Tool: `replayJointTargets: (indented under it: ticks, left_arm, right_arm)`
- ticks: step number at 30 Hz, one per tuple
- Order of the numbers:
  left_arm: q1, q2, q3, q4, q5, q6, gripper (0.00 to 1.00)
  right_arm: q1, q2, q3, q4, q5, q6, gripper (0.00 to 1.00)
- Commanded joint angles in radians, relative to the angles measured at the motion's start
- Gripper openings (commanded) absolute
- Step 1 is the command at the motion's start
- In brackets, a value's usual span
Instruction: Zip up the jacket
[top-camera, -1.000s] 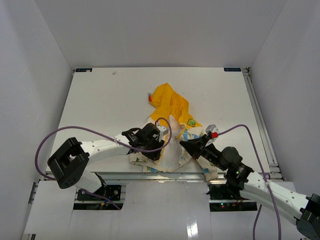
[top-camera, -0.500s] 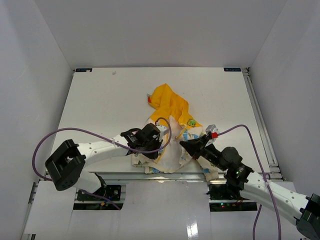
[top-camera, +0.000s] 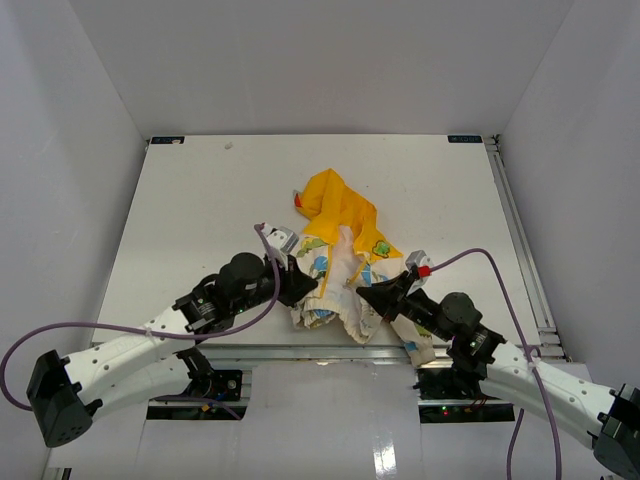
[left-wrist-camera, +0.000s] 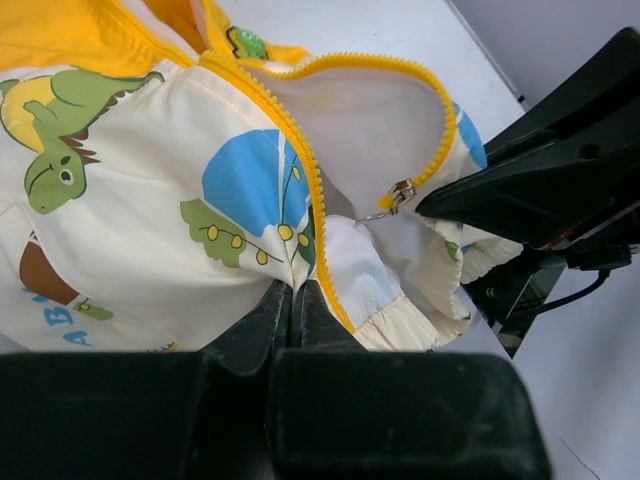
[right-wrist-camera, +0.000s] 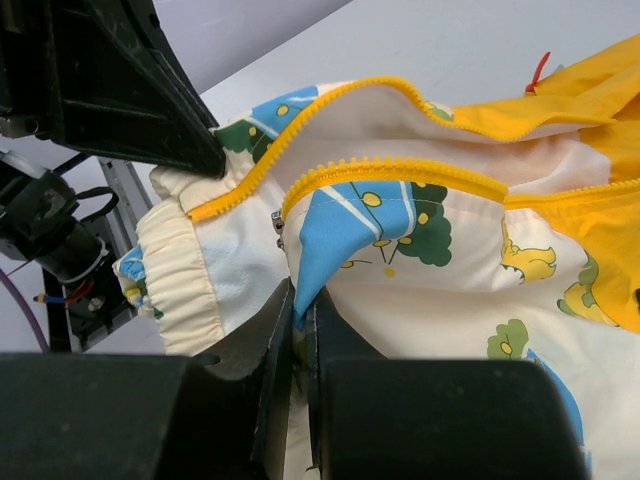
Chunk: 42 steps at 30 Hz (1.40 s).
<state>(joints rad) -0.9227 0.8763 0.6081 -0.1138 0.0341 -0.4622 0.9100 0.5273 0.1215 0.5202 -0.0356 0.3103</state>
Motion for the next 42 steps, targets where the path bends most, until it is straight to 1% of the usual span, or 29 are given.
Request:
replayJointTargets:
  ticks: [1, 5, 6, 7, 8, 9, 11, 16, 17, 18, 19, 21, 28, 31, 35, 37, 42]
  left_arm:
    - [0.007, -0.062, -0.055, 0.239, 0.026, 0.002, 0.0]
    - [0.007, -0.046, -0.06, 0.248, 0.049, 0.019, 0.01]
    - [0.005, -0.043, -0.057, 0.241, 0.043, 0.022, 0.13]
    - [0.006, -0.042, -0.056, 0.23, 0.033, 0.024, 0.19]
    - [0.007, -0.042, -0.057, 0.222, 0.026, 0.026, 0.2]
    - [0.007, -0.043, -0.06, 0.221, 0.023, 0.028, 0.16]
    - [0.005, -0.045, -0.068, 0.223, 0.03, 0.031, 0.0]
    - [0.007, -0.011, -0.05, 0.218, 0.09, 0.039, 0.02]
    - [0.007, -0.006, -0.036, 0.21, 0.079, 0.039, 0.3]
    - [0.007, 0.0, -0.032, 0.201, 0.075, 0.037, 0.39]
    - [0.007, 0.004, -0.03, 0.198, 0.079, 0.04, 0.3]
    - [0.007, 0.004, -0.027, 0.198, 0.087, 0.043, 0.0]
    - [0.007, 0.019, -0.013, 0.151, 0.089, 0.049, 0.0]
    - [0.007, 0.004, -0.039, 0.198, 0.096, 0.045, 0.0]
    - [0.007, -0.048, -0.124, 0.353, 0.061, 0.033, 0.0]
    - [0.007, -0.084, -0.176, 0.493, 0.07, 0.04, 0.0]
    - [0.007, -0.169, -0.294, 0.709, 0.091, 0.074, 0.0]
  right_arm:
    - [-0.001, 0.031, 0.02, 0.081, -0.087, -0.009, 0.08]
    - [-0.001, 0.074, 0.024, 0.126, -0.153, -0.011, 0.08]
    - [-0.002, 0.079, 0.026, 0.127, -0.155, -0.013, 0.08]
    - [-0.001, 0.082, 0.027, 0.125, -0.149, -0.014, 0.08]
    - [-0.001, 0.084, 0.027, 0.124, -0.143, -0.015, 0.08]
    - [-0.002, 0.085, 0.026, 0.124, -0.137, -0.016, 0.08]
    - [-0.002, 0.085, 0.026, 0.12, -0.13, -0.013, 0.08]
    - [0.0, 0.086, 0.029, 0.116, -0.125, -0.01, 0.08]
    - [-0.002, 0.088, 0.029, 0.113, -0.125, -0.01, 0.08]
    - [-0.002, 0.088, 0.03, 0.112, -0.125, -0.01, 0.08]
    - [-0.002, 0.088, 0.03, 0.111, -0.125, -0.01, 0.08]
    - [-0.002, 0.085, 0.03, 0.107, -0.119, -0.01, 0.08]
    - [0.0, 0.085, 0.029, 0.107, -0.117, -0.009, 0.08]
    - [0.0, 0.098, 0.024, 0.125, -0.142, -0.008, 0.08]
    - [-0.001, 0.112, 0.023, 0.164, -0.188, -0.007, 0.08]
    - [0.0, 0.112, 0.027, 0.17, -0.205, -0.007, 0.08]
    - [-0.002, 0.13, 0.034, 0.21, -0.263, 0.011, 0.08]
